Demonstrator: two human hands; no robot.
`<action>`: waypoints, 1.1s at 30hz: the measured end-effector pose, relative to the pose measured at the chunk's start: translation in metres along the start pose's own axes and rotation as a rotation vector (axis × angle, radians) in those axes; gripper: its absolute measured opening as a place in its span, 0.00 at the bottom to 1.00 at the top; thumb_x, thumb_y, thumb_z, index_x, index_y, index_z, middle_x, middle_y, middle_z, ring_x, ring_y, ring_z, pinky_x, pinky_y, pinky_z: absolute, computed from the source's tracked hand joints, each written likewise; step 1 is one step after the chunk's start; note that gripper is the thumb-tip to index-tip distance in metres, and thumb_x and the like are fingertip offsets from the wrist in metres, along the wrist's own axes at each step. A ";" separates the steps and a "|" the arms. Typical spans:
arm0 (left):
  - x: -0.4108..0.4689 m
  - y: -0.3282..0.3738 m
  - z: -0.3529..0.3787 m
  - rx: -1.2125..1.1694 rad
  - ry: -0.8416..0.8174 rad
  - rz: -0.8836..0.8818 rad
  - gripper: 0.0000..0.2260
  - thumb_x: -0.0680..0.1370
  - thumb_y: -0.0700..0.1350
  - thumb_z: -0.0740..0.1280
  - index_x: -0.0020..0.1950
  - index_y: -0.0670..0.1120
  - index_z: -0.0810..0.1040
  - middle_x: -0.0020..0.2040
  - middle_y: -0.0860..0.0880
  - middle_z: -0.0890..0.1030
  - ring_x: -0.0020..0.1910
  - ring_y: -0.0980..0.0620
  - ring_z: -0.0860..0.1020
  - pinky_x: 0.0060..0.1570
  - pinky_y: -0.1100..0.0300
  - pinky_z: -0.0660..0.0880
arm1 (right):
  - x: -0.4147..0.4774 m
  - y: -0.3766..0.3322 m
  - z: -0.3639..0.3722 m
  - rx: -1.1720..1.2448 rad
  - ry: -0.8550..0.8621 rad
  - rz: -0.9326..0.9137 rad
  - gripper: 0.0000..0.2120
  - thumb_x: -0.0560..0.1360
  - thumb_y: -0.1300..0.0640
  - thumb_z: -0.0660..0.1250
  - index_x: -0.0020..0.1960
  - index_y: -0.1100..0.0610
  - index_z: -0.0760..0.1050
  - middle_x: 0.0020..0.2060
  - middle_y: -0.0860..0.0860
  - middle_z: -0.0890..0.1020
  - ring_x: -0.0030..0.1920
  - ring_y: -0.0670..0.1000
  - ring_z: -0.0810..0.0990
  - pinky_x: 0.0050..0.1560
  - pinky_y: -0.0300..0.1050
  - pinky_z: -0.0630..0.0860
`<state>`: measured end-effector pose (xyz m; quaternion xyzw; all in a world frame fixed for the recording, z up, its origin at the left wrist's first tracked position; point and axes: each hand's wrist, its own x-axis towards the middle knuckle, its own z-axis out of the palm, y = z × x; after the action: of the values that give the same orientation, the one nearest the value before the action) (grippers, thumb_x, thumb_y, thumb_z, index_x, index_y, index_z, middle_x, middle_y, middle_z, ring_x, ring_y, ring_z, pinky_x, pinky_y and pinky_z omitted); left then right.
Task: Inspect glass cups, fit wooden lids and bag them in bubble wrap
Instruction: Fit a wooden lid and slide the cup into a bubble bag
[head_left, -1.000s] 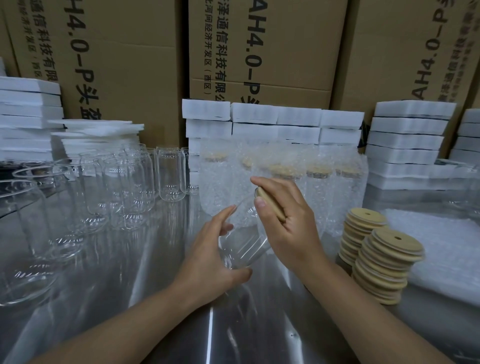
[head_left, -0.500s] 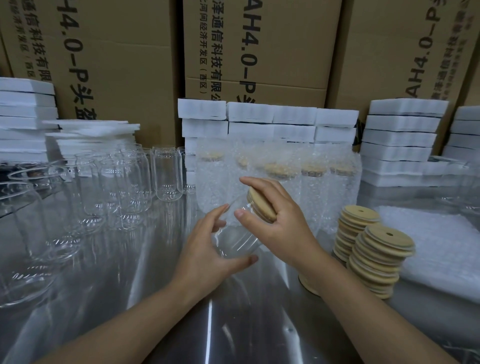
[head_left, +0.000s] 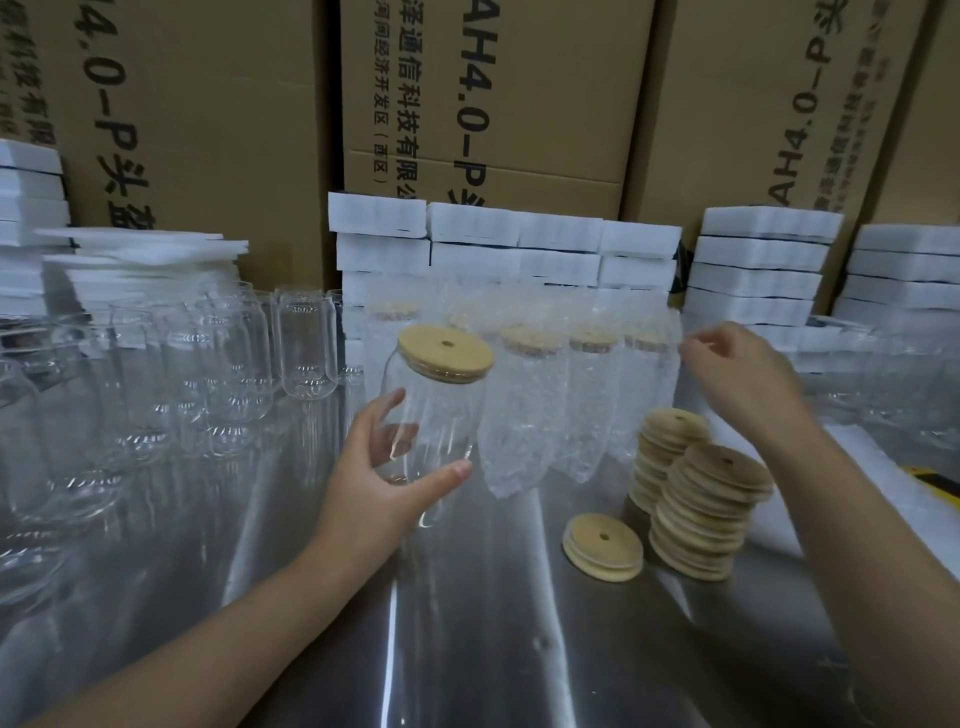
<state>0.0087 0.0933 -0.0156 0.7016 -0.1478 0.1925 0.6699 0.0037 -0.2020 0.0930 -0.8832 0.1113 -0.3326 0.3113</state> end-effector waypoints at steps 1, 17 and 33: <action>0.001 -0.002 -0.001 -0.001 -0.003 -0.019 0.35 0.52 0.65 0.77 0.57 0.76 0.69 0.59 0.57 0.79 0.58 0.65 0.77 0.48 0.70 0.75 | 0.012 0.020 -0.007 -0.156 -0.029 0.074 0.12 0.77 0.49 0.59 0.57 0.52 0.75 0.51 0.51 0.77 0.51 0.56 0.75 0.46 0.47 0.70; 0.009 -0.009 -0.003 -0.179 0.044 -0.196 0.35 0.59 0.59 0.76 0.65 0.63 0.69 0.56 0.49 0.82 0.50 0.62 0.81 0.42 0.61 0.77 | 0.050 0.102 -0.032 -0.490 -0.123 0.369 0.10 0.73 0.57 0.69 0.47 0.64 0.78 0.47 0.63 0.80 0.48 0.63 0.78 0.54 0.57 0.76; 0.013 -0.005 -0.009 -0.178 0.084 -0.131 0.37 0.52 0.65 0.75 0.60 0.68 0.69 0.58 0.50 0.81 0.56 0.56 0.80 0.47 0.64 0.75 | -0.051 -0.059 0.064 0.240 -0.461 -0.266 0.05 0.77 0.56 0.67 0.43 0.51 0.78 0.36 0.45 0.77 0.31 0.40 0.73 0.29 0.29 0.68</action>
<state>0.0218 0.1028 -0.0134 0.6390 -0.0900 0.1637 0.7462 0.0070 -0.1049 0.0661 -0.8992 -0.1191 -0.1717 0.3845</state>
